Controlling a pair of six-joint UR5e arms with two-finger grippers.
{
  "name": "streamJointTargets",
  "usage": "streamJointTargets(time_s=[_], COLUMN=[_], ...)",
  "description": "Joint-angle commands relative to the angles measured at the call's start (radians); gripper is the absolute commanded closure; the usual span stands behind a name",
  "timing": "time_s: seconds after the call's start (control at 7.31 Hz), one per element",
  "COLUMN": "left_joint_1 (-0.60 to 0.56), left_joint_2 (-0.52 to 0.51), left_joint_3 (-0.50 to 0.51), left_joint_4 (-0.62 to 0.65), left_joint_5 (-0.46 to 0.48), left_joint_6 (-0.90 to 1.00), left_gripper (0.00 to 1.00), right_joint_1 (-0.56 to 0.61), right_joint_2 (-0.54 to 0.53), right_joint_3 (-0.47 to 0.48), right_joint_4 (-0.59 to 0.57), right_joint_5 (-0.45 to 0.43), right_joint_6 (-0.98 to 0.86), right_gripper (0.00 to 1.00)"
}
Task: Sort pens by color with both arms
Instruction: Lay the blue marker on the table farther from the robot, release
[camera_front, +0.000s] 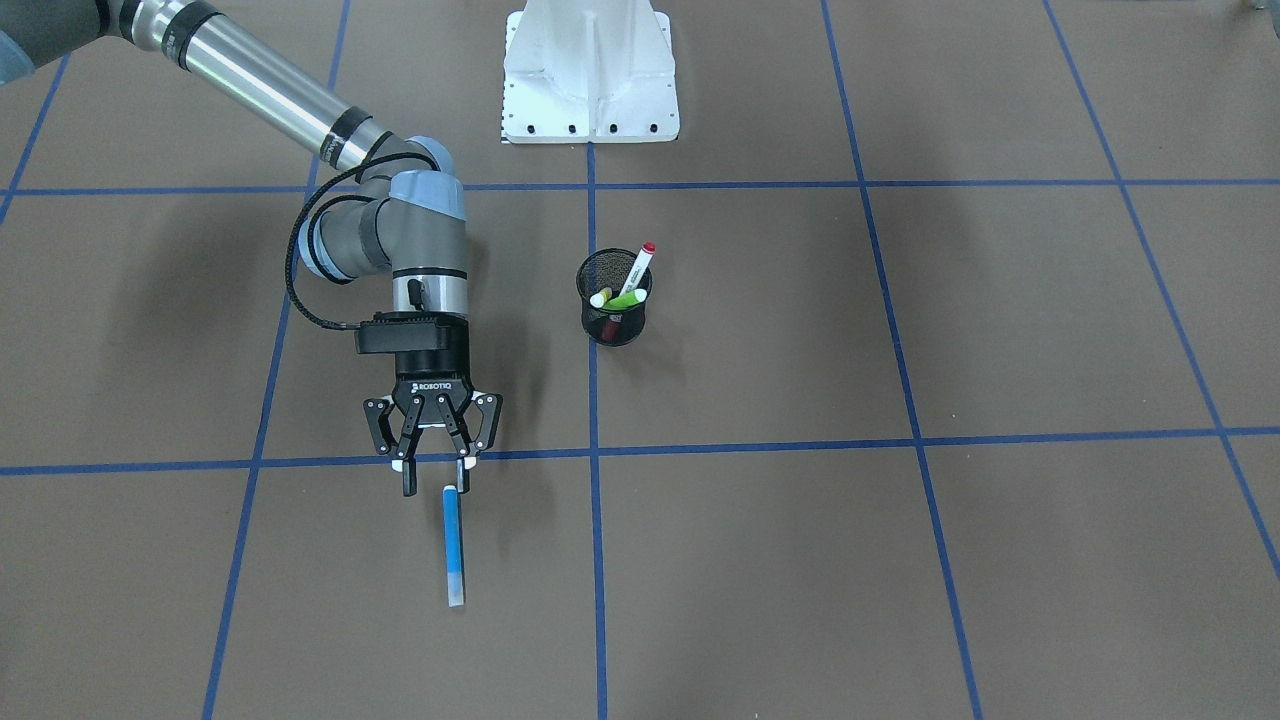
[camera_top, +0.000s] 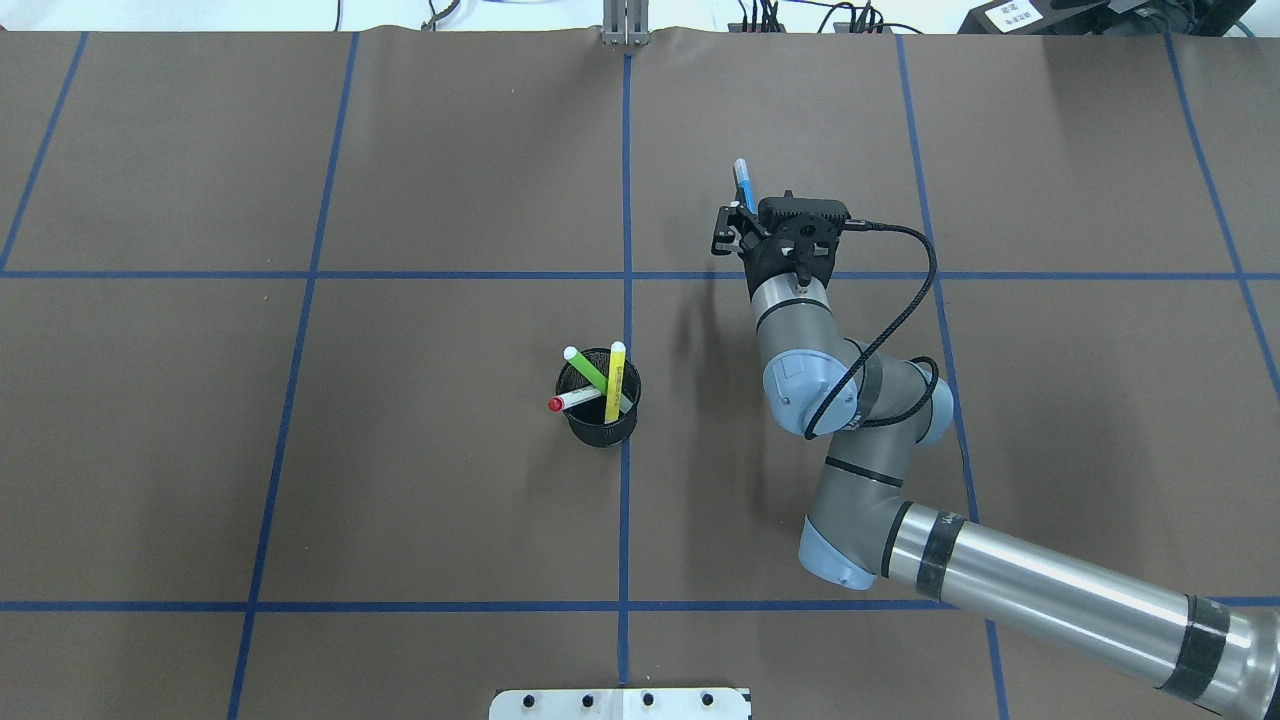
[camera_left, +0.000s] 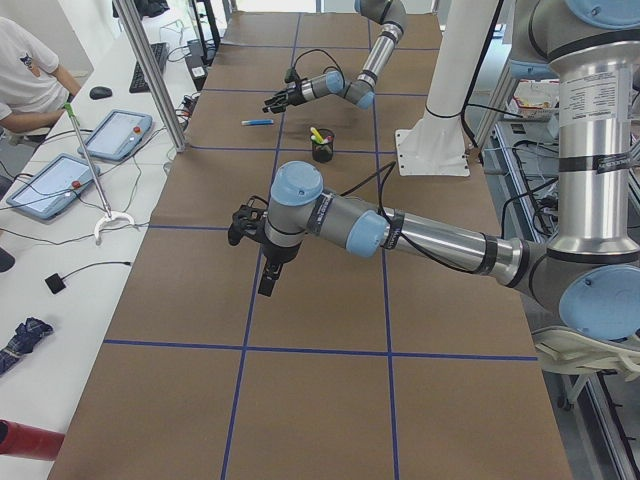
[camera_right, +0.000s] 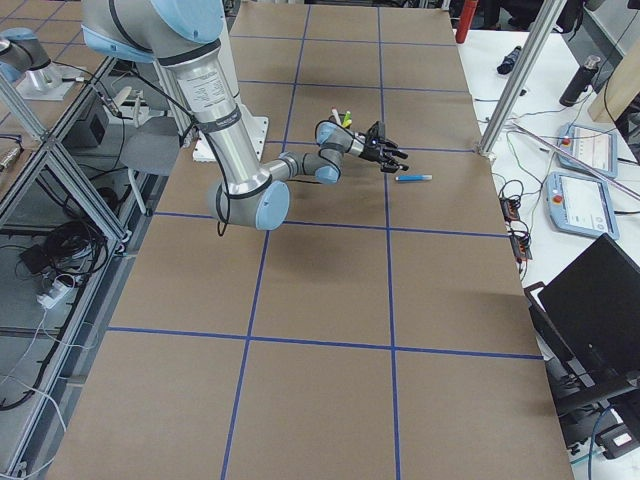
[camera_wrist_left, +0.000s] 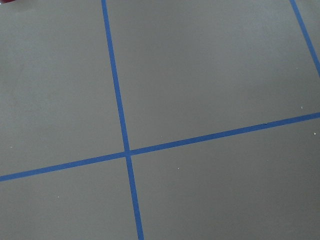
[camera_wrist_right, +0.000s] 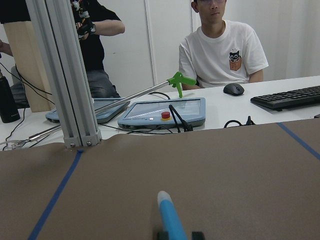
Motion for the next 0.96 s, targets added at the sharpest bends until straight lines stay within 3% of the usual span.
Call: streamJointTargets(time_s=[0.0,0.14,0.41,0.55,0.82], left_joint_1=[0.047,0.117,0.266,0.346,0.511], left_joint_2=[-0.068,-0.12,-0.257,-0.329,-0.433], left_joint_3=[-0.009,-0.016,-0.039,-0.044,-0.076], left_joint_4=[-0.003,0.0,0.005,0.007,0.005], left_joint_5=[-0.007,-0.007,0.002,0.008,0.022], left_joint_6=[-0.197,-0.336,-0.603,-0.707,-1.064], left_gripper=[0.01,0.03,0.02,0.02,0.01], right_joint_1=[0.02,0.061,0.225,0.335,0.615], right_joint_2=[-0.037,-0.108,-0.176,-0.206,-0.298], right_joint_3=[0.136,0.23,0.278,0.286,0.294], right_joint_4=[0.004,0.004,0.001,0.004,0.007], right_joint_5=[0.11,0.223,0.551,0.755,1.253], right_joint_6=[-0.06,-0.062,-0.063,-0.065,-0.178], right_gripper=[0.0,0.0,0.0,0.0,0.0])
